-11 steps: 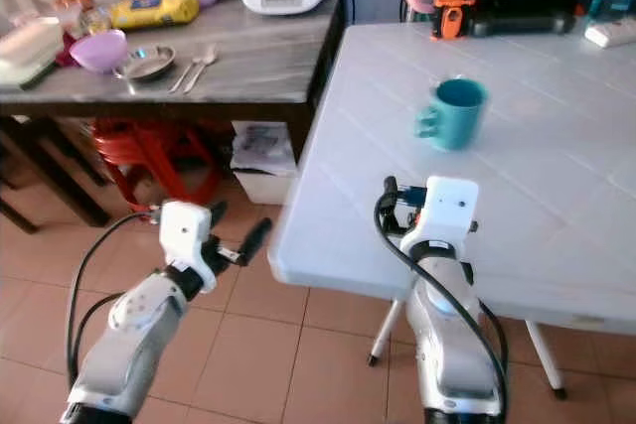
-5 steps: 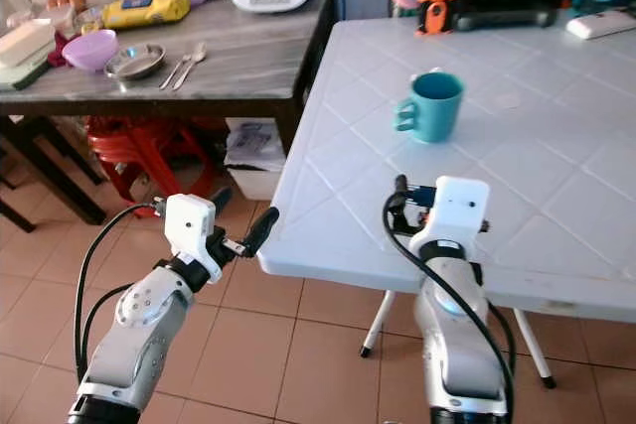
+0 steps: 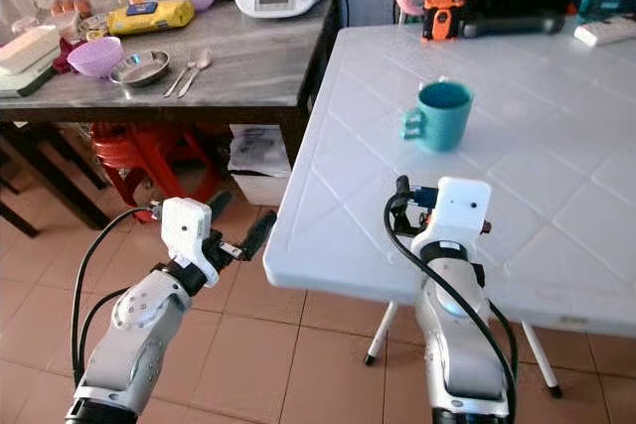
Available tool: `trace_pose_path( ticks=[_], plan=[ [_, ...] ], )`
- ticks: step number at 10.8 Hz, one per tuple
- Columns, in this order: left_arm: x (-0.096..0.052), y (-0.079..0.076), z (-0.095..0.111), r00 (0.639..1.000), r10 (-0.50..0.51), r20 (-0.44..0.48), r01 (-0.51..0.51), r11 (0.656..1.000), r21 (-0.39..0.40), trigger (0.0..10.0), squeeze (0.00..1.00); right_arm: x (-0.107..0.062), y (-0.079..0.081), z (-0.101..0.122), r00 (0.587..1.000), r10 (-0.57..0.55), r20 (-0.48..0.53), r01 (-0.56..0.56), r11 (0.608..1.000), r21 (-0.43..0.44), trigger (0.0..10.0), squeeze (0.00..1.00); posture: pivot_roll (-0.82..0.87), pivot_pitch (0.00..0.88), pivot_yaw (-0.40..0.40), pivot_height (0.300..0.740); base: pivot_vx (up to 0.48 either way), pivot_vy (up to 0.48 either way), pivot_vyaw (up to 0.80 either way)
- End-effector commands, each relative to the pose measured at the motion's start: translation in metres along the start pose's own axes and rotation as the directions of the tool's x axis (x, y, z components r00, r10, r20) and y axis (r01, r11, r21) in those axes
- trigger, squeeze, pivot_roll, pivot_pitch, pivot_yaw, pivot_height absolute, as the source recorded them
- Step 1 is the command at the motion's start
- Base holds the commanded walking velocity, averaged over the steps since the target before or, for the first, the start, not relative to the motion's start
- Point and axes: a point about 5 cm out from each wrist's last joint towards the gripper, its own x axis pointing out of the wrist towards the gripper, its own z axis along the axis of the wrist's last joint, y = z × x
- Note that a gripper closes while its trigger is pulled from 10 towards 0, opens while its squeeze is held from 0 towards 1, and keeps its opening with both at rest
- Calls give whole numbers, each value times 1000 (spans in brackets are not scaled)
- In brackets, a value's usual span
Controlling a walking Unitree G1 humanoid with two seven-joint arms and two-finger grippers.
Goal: Setting the table
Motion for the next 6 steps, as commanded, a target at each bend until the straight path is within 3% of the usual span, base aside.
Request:
trace_pose_path(
  ticks=[1, 5, 6],
  plan=[
    [-3, 4, 2, 1000, 4, 4, -4, 1000, 11, 10000, 0, 0, 4, 0, 1000, 11, 4, -11, 1000, 4, 10000, 0, -110, 101, 158, 740, 315, 0, 0],
    [-3, 2, 1, 1000, -4, -3, 4, 1000, 4, 10000, 0, -3, 3, -2, 1000, 3, -9, -3, 1000, 16, 10000, 0, -114, 106, 158, 740, 312, 0, 0],
    [-4, 2, 0, 1000, -2, -7, 2, 1000, 3, 10000, 0, -4, 3, -2, 1000, 3, -10, -3, 1000, 16, 10000, 0, -116, 107, 158, 740, 0, 0, 0]
  ],
)
